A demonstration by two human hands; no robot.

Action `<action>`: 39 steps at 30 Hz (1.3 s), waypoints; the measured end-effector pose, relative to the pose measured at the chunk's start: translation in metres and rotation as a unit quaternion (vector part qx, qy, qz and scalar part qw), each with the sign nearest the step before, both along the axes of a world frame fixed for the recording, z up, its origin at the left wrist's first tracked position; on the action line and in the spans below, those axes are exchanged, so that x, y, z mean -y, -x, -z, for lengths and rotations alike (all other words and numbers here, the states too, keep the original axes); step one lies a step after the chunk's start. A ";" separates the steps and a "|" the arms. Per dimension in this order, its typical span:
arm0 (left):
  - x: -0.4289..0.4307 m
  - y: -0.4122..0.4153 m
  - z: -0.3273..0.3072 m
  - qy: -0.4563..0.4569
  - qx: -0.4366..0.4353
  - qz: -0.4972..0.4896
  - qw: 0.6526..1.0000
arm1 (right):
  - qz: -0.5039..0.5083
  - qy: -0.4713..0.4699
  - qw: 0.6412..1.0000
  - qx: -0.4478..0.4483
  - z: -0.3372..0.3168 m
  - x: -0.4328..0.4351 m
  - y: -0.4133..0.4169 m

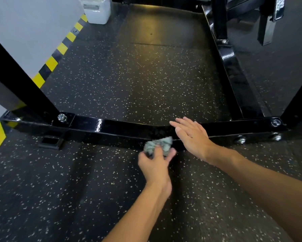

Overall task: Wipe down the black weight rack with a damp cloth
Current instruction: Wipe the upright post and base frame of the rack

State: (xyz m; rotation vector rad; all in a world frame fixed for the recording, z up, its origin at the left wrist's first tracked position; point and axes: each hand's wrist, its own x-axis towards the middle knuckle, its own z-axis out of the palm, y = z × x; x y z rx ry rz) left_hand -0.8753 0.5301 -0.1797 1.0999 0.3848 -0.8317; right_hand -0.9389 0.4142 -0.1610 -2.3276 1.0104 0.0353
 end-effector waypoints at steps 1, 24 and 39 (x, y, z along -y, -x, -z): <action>-0.005 -0.009 0.001 -0.007 0.018 -0.031 0.999 | 0.005 0.005 1.000 -0.004 0.000 0.000 0.000; -0.020 -0.043 0.001 -0.064 -0.010 0.095 0.993 | 0.005 -0.054 0.998 -0.039 -0.018 -0.031 -0.067; -0.026 -0.068 0.014 -0.115 0.005 0.000 0.993 | 0.078 -0.156 0.984 0.032 -0.023 -0.037 -0.084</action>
